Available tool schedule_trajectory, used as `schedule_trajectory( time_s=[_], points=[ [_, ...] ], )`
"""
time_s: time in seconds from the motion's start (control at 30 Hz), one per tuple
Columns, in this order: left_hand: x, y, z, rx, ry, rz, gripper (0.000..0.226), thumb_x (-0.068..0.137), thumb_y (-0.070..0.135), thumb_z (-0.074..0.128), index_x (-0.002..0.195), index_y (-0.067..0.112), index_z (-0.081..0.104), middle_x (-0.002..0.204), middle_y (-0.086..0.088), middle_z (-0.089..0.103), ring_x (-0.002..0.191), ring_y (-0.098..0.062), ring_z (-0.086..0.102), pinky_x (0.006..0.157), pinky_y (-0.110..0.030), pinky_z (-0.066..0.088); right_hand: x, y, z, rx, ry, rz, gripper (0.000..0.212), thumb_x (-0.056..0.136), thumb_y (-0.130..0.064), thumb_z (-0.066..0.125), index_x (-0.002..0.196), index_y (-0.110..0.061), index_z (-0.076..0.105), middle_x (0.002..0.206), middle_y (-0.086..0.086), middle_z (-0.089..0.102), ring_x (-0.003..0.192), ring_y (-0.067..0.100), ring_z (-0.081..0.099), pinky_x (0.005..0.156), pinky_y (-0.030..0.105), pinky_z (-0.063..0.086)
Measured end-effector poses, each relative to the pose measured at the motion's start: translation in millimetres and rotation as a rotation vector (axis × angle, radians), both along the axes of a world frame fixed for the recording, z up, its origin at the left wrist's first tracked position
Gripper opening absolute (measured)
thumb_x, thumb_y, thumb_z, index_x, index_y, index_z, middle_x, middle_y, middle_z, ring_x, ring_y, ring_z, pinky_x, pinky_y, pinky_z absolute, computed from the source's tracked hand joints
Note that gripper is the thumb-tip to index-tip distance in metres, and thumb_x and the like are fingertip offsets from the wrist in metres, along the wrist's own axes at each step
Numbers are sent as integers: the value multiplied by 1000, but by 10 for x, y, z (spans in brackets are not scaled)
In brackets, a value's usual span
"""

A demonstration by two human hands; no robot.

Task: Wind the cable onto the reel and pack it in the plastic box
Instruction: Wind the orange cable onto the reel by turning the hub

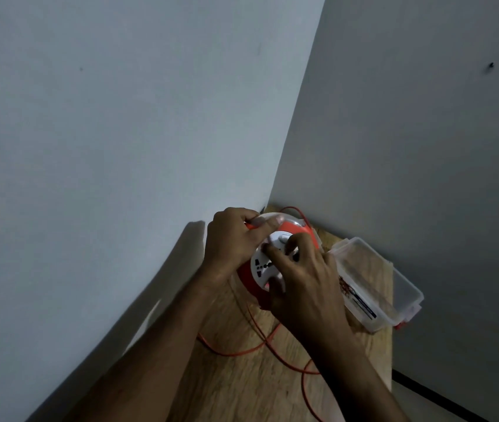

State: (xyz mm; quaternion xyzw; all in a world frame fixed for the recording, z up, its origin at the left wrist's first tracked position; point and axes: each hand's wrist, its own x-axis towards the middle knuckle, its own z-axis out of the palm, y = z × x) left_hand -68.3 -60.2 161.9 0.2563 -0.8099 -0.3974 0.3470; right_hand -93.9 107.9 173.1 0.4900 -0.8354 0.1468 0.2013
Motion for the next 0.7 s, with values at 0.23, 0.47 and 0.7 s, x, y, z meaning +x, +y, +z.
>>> schedule_trajectory(
  time_s=[0.23, 0.47, 0.7],
  points=[
    [10, 9, 20, 55, 3, 8, 56, 79, 74, 62, 82, 21, 79, 75, 11, 76, 69, -6, 71, 68, -34, 63, -68, -66, 10, -288, -274, -77, 64, 70, -47, 85, 124, -16, 70, 114, 7, 73, 93, 25, 72, 75, 36, 62],
    [-64, 104, 43, -16, 45, 39, 54, 81, 71, 65, 87, 20, 81, 82, 8, 77, 73, -9, 70, 69, -24, 55, -40, -295, 27, -751, -724, -316, 41, 86, -38, 74, 107, -21, 43, 93, -13, 61, 79, 1, 64, 54, 6, 48],
    [-47, 59, -4, 43, 19, 33, 61, 77, 76, 59, 78, 18, 78, 72, 9, 75, 66, -9, 69, 62, -28, 55, 49, -123, 79, -621, -552, -151, 13, 93, -21, 69, 103, -21, 61, 96, 1, 72, 76, 13, 72, 61, 28, 61]
  ],
)
